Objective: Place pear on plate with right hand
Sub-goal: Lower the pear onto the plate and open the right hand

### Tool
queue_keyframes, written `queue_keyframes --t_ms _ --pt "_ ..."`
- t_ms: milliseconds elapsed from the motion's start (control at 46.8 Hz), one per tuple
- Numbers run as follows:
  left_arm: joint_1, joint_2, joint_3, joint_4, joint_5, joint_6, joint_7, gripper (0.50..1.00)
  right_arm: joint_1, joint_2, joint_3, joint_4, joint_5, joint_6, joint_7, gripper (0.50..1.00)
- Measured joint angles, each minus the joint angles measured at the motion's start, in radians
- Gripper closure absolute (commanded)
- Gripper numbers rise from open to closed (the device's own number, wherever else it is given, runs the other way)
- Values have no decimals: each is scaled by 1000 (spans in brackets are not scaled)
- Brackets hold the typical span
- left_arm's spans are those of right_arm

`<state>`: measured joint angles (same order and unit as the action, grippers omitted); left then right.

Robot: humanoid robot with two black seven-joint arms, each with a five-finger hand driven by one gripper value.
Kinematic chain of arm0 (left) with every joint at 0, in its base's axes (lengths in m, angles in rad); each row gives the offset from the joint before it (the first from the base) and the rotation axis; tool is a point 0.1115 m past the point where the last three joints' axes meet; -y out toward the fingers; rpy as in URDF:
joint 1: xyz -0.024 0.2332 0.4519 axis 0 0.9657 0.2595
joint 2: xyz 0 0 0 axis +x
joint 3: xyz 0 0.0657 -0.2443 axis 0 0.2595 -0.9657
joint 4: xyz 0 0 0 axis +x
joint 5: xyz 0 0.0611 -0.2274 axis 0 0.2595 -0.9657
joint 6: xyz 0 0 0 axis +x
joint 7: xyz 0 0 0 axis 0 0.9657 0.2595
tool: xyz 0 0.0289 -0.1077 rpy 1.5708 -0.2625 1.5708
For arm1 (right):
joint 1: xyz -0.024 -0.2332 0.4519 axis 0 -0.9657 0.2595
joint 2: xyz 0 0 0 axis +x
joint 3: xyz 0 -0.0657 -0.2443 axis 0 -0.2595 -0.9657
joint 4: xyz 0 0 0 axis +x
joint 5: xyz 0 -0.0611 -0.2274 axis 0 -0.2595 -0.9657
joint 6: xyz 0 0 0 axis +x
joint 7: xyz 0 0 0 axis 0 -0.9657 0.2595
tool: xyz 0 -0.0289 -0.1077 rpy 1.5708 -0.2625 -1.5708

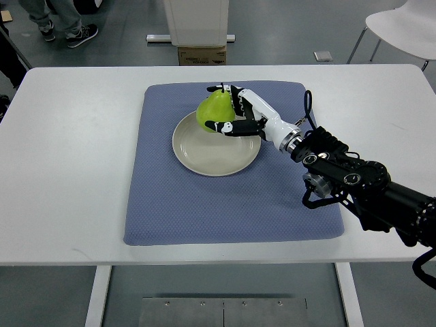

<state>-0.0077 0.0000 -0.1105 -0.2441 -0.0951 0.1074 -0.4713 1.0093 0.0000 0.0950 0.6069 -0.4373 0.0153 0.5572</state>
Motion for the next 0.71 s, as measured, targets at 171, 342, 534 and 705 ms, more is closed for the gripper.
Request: queue_keyframes --t_ms 171,342,534,705 --pt "0 0 0 0 0 0 0 500 -3 0 -35 5 0 -1 0 1000" --pt "0 0 0 0 0 0 0 500 -20 0 -59 1 -5 -3 -1 1000" --pt "0 0 0 0 0 0 0 500 -37 0 -70 -4 -5 -17 -1 1000" --pt "0 0 0 0 0 0 0 500 -46 0 -70 -18 -6 -20 -3 1000"
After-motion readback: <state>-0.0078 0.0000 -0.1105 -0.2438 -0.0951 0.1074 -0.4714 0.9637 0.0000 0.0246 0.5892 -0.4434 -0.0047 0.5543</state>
